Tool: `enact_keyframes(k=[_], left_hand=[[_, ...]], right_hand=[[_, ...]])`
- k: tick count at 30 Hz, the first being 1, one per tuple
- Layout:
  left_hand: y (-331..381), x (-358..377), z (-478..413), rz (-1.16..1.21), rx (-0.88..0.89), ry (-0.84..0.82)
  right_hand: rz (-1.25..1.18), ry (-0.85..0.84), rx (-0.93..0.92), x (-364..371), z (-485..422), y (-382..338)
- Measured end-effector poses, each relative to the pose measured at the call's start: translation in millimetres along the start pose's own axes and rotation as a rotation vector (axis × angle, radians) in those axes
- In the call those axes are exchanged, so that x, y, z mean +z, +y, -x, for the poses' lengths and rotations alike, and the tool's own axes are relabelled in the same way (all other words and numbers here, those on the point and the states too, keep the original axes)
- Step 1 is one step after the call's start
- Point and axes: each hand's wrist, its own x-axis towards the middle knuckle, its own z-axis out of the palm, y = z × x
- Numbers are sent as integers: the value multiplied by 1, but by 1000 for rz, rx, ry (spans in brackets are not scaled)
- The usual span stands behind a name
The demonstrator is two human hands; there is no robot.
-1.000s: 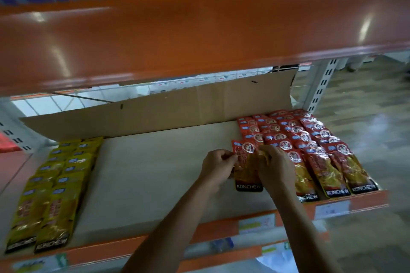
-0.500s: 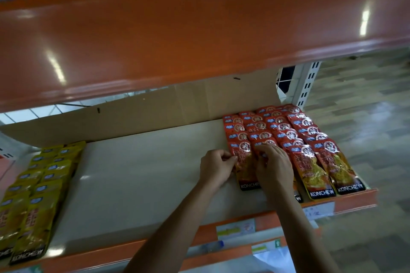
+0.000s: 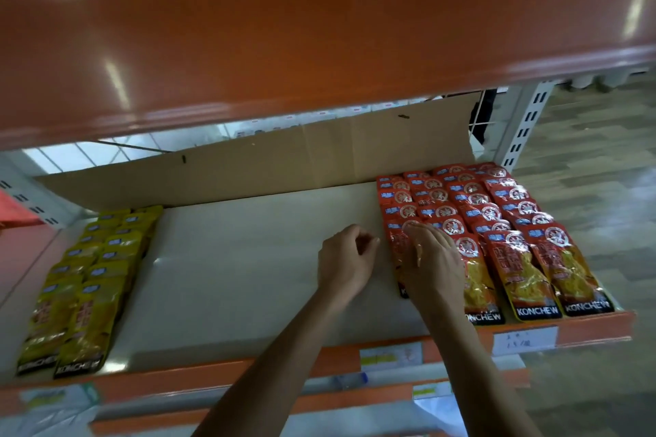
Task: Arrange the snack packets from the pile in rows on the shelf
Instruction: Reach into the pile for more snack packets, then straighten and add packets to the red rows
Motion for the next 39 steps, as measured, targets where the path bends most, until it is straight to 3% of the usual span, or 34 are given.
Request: enact_keyframes(k=[8,17,26,39], left_hand=[[-55,-56,34,-193,174,155],[-153,-159,84,-279,75,314],[-261,-282,148,-412,53,383],[-387,-401,197,-454,-202,575]], right_hand=[[-94,-170,-165,47,34,-70],[-182,-311,-317,109,99,-176],[-268,-335,-517,187,193,-306],[-281,-565,-565,276,260,-440]])
